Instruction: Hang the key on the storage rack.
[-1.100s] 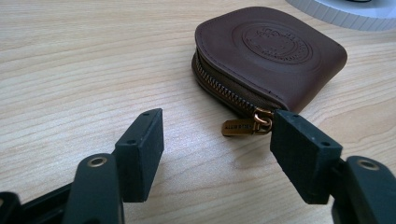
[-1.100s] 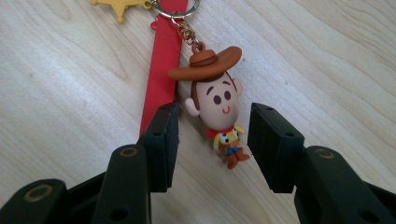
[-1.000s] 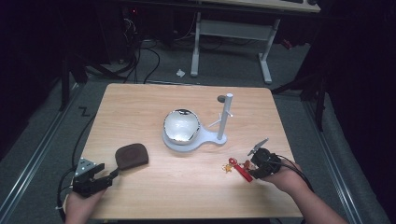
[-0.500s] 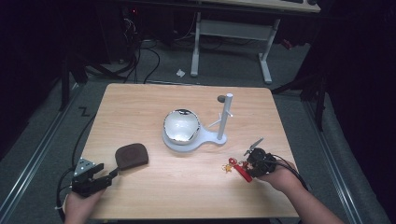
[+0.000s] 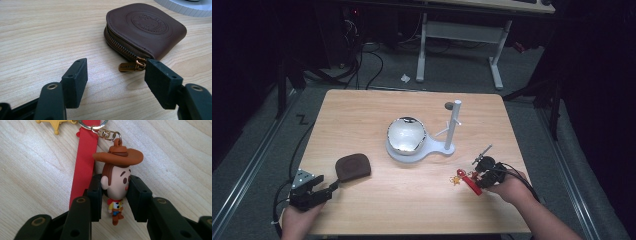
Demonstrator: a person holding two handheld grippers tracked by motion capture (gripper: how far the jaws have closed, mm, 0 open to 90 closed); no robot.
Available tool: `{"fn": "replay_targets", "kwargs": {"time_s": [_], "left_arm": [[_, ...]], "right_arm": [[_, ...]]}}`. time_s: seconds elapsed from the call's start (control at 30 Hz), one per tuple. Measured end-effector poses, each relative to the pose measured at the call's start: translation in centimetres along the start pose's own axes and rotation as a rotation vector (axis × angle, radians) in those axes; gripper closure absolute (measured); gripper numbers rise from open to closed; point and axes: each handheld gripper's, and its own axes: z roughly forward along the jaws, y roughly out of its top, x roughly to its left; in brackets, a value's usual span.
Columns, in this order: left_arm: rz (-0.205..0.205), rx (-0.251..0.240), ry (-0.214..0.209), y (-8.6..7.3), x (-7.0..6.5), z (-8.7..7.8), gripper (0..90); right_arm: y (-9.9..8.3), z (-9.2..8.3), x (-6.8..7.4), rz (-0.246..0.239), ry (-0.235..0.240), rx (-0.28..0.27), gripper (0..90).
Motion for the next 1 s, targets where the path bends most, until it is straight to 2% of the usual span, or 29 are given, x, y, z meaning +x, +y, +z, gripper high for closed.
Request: {"fn": "replay_targets", "kwargs": {"time_s": [0.27, 0.43, 0.47, 0.53, 0.57, 0.6, 0.67, 0.73, 0.77, 0.83, 0.87, 1.0], "left_arm": [[0.0, 0.004, -0.003, 0.0, 0.0, 0.1, 35.4], [-0.002, 0.0, -0.004, 0.0, 0.0, 0.1, 35.5], [-0.002, 0.0, -0.005, 0.0, 0.0, 0.1, 35.5], [-0.002, 0.0, -0.006, 0.0, 0.0, 0.1, 35.5], [-0.003, -0.001, -0.006, 0.0, 0.0, 0.1, 35.5], [-0.002, -0.001, -0.007, 0.0, 0.0, 0.1, 35.5], [-0.001, -0.003, -0.007, 0.0, 0.0, 0.1, 35.5], [-0.003, -0.005, -0.008, 0.0, 0.0, 0.1, 35.5], [-0.003, -0.005, -0.008, 0.0, 0.0, 0.0, 35.5], [-0.003, -0.007, -0.009, 0.0, 0.0, 0.0, 35.5], [-0.004, -0.007, -0.009, 0.0, 0.0, 0.0, 35.5], [-0.004, -0.008, -0.009, 0.0, 0.0, 0.0, 35.5]], "right_arm": [[0.1, -1.7, -0.5, 0.038, 0.065, 0.003, 66.7], [0.0, -2.9, -0.5, 0.027, 0.091, -0.002, 66.7], [0.0, -3.2, -0.3, 0.038, 0.09, 0.004, 66.7], [-0.1, -3.6, -0.3, 0.025, 0.099, 0.0, 66.7], [-0.2, -3.9, 0.1, 0.067, 0.102, 0.014, 66.7], [-0.1, -4.0, 0.0, 0.029, 0.101, -0.002, 66.7], [-0.2, -4.5, 0.0, 0.022, 0.105, -0.007, 66.7], [-0.2, -4.9, 0.2, 0.037, 0.112, -0.01, 66.7], [-0.2, -5.0, 0.1, 0.022, 0.114, -0.013, 66.7], [-0.2, -5.5, 0.4, 0.062, 0.123, -0.004, 66.7], [-0.3, -5.6, 0.3, 0.039, 0.123, -0.012, 66.7], [-0.4, -6.5, 0.3, 0.05, 0.136, -0.021, 66.8]]}}
